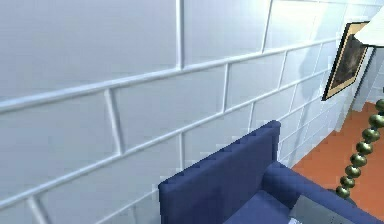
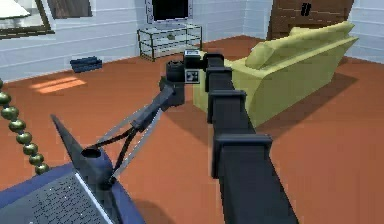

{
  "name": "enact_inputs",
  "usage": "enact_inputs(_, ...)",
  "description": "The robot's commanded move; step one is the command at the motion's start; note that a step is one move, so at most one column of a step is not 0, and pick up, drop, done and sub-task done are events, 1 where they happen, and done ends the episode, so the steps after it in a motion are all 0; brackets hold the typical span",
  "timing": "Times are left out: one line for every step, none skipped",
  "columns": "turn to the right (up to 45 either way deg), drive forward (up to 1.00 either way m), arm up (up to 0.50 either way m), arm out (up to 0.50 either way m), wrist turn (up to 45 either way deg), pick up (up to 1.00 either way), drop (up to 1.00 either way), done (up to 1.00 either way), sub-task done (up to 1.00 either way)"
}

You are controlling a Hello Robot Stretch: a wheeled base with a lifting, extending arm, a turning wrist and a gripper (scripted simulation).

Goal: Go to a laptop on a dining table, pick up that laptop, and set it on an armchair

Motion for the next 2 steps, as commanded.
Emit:
enact_inputs(0.0, 0.0, 0.0, 0.0, 39.0, 0.0, 0.0, 0.0, 0.0)
enact_inputs(0.0, 0.0, -0.38, 0.0, 0.0, 0.0, 0.0, 0.0, 0.0)
